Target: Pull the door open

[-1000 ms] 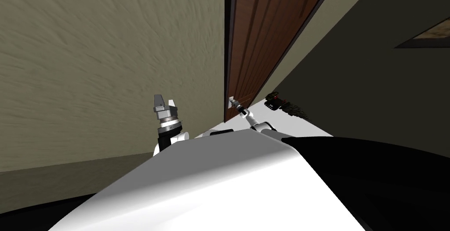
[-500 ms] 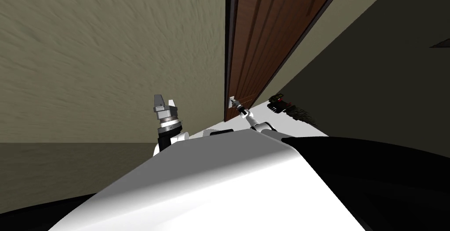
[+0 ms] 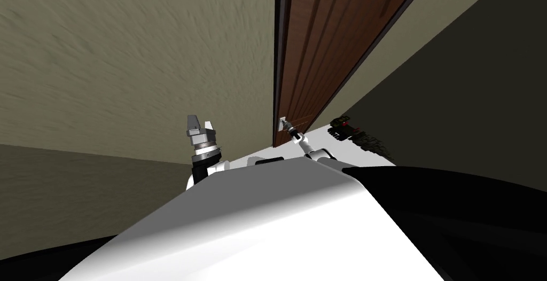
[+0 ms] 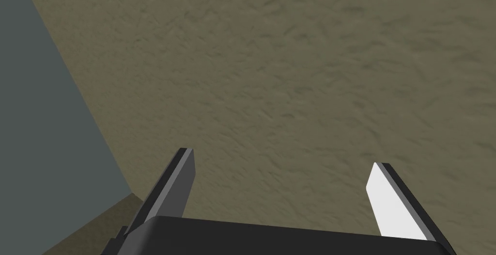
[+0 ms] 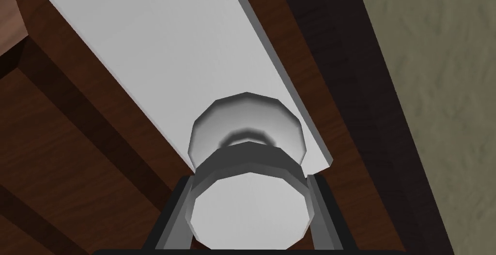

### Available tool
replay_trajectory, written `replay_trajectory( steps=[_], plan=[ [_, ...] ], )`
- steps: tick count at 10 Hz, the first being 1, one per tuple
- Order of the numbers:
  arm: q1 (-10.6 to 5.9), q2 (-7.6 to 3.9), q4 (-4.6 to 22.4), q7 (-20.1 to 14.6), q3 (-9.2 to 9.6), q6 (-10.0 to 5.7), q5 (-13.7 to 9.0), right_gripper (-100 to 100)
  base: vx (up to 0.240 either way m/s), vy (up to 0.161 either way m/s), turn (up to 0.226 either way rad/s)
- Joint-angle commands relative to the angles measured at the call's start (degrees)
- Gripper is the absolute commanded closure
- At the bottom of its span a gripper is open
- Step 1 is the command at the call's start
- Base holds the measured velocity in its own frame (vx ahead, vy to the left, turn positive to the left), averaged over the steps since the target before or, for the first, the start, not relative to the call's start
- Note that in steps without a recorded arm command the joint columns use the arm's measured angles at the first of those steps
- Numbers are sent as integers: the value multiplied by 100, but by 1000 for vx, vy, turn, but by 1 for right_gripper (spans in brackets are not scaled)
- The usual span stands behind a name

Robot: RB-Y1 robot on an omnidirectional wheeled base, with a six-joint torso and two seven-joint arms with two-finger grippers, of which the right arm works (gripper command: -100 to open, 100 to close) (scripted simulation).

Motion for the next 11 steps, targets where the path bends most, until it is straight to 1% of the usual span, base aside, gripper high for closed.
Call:
replay_trajectory(
  steps=[1, 3, 4, 5, 8, 9, 11],
  plan=[
    [4, 6, -35, -286, -13, 19, -182, 100, -63, -55, 143],
    [16, 11, -53, -613, -31, 58, -449, 100, -84, -91, 188],
    [16, 11, -53, -663, -31, 58, -449, 100, -54, -63, 75],
    [22, 14, -63, -848, -40, 77, -586, 100, -48, -27, 81],
    [42, 21, -92, -1348, -69, 140, -1017, 100, -78, -67, 154],
    [42, 21, -92, -1405, -69, 140, -1017, 100, -61, -56, 87],
    [56, 27, -112, -1761, -90, 184, -1320, 100, -59, -46, 127]
  ],
)
